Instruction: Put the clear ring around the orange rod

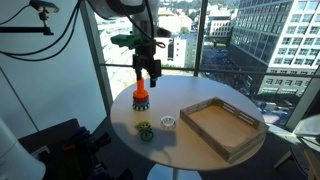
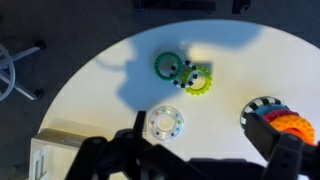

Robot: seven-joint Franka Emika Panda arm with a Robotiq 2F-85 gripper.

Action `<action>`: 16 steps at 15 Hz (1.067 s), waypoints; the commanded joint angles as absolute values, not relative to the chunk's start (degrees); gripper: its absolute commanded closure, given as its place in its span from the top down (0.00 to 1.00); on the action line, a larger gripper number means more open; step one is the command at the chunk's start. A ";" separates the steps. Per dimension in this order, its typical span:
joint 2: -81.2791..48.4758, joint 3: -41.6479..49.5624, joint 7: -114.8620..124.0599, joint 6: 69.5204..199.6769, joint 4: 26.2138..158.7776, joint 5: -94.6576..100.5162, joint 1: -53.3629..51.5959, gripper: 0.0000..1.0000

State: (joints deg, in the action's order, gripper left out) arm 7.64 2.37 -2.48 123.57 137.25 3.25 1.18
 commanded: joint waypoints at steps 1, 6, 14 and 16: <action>7.64 2.16 -2.50 123.47 137.19 3.21 1.38 1.00; 7.59 2.08 -1.06 123.77 137.12 3.46 1.52 1.00; 2.05 1.56 6.02 123.98 132.80 2.39 1.33 1.00; -0.06 1.47 7.07 124.85 131.45 2.60 1.27 1.00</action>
